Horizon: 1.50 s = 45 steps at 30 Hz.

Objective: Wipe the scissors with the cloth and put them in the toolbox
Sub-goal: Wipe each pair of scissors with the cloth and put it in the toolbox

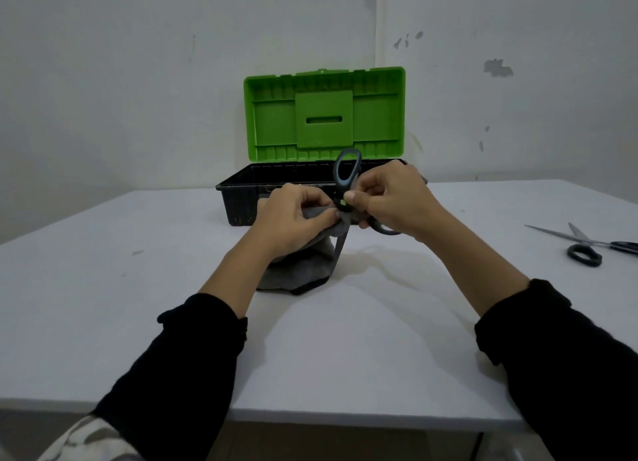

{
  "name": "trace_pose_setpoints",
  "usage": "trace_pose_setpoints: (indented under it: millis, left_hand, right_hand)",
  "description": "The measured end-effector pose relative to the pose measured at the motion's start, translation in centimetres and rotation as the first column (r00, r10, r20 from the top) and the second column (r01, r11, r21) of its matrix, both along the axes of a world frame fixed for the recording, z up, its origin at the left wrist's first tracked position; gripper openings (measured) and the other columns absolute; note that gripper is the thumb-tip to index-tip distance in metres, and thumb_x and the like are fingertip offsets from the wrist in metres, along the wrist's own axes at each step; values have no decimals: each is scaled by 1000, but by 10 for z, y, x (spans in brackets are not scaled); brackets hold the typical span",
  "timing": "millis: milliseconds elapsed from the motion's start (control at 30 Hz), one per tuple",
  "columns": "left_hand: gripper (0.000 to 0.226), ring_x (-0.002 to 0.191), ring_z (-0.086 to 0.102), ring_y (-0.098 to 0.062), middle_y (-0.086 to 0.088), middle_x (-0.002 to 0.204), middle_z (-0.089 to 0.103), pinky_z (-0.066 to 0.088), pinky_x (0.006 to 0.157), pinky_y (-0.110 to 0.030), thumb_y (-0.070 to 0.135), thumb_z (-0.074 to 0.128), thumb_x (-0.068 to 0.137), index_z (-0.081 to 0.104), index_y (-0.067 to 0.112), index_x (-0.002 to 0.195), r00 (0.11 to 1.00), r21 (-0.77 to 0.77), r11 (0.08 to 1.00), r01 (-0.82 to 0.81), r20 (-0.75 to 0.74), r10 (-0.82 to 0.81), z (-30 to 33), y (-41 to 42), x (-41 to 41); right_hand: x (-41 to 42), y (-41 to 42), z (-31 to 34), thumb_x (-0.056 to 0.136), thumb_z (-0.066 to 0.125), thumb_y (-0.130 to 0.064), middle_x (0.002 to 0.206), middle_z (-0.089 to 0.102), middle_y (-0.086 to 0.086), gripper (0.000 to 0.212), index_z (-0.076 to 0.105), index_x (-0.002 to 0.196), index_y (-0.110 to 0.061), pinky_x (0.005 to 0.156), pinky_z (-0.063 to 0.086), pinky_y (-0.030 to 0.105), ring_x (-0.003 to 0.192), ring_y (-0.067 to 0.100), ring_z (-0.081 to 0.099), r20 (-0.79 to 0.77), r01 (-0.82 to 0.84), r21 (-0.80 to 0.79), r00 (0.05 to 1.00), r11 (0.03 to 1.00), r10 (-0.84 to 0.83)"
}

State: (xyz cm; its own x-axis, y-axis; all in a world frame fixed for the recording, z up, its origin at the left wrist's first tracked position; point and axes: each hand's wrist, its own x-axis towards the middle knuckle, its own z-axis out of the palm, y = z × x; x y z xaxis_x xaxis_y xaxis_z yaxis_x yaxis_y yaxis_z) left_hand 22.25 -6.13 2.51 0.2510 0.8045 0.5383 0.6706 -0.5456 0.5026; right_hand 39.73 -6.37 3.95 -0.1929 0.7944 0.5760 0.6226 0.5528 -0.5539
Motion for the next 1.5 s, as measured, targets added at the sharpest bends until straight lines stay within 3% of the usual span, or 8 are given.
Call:
trace_pose_setpoints:
  millis: [333, 500, 700, 833, 1000, 1133, 1333, 1500]
  left_hand:
    - [14, 80, 62, -8, 22, 67, 64, 48, 88, -44, 54, 59, 67, 62, 41, 63, 1000, 13, 1000, -10, 3, 10, -5, 13, -14]
    - [10, 75, 58, -5, 14, 73, 63, 39, 65, -4, 22, 74, 76, 64, 26, 74, 988, 66, 992, -112, 118, 104, -13, 20, -24]
    - [21, 68, 55, -7, 5, 73, 60, 44, 66, -17, 8, 84, 60, 65, 12, 69, 993, 133, 986, -97, 79, 87, -27, 20, -13]
    - [6, 85, 52, -17, 9, 85, 62, 43, 84, -43, 21, 72, 75, 75, 24, 79, 987, 165, 985, -56, -137, 79, -32, 25, -10]
    - [42, 89, 43, -13, 12, 89, 66, 23, 81, -34, 44, 34, 83, 71, 28, 97, 989, 127, 992, -21, -143, 40, -29, 15, 4]
    - [37, 86, 49, -13, 10, 81, 65, 23, 76, -32, 50, 41, 83, 67, 26, 94, 992, 172, 983, -60, -97, 78, -31, 18, 6]
    - [13, 58, 48, -5, -6, 71, 64, 40, 58, -12, 21, 60, 89, 66, 9, 86, 976, 105, 994, -38, 218, 14, -24, 19, 5]
    - [13, 64, 54, -11, -6, 71, 67, 46, 63, -24, 22, 61, 88, 68, 13, 82, 964, 71, 997, -2, 266, -17, -26, 18, 5]
  right_hand:
    - [18, 3, 0, 74, 70, -8, 58, 69, 16, 20, 66, 55, -2, 47, 51, 22, 43, 12, 60, -160, 65, -65, 984, 996, -75]
    - [32, 16, -9, 70, 71, -10, 67, 71, 16, 17, 65, 82, 1, 63, 57, 33, 61, 21, 70, -243, 155, -152, 952, 976, -189]
    - [31, 23, -14, 70, 66, -14, 80, 69, 14, 20, 62, 86, -2, 73, 59, 40, 77, 28, 68, -487, 234, -267, 804, 935, -340]
    - [27, 21, -11, 76, 70, -1, 76, 64, 15, 21, 51, 79, -10, 63, 57, 30, 62, 20, 63, -686, 15, -316, 687, 949, -240]
    - [15, 20, -12, 86, 64, -2, 77, 61, 11, 27, 43, 101, -10, 61, 57, 24, 62, 15, 66, -853, -254, -247, 515, 935, -85]
    - [1, 14, -10, 95, 52, -10, 78, 60, 7, 12, 47, 84, -8, 68, 59, 24, 71, 18, 66, -906, -361, -167, 422, 918, 1]
    - [-2, 21, -26, 86, 64, -36, 49, 49, -13, 27, 66, 70, -15, 57, 38, 19, 52, 2, 43, -491, 90, -182, 855, 979, -170]
    - [-10, 16, -29, 84, 66, -37, 62, 63, -1, 28, 76, 82, -11, 55, 39, 15, 53, 3, 49, -485, 139, -159, 851, 977, -200]
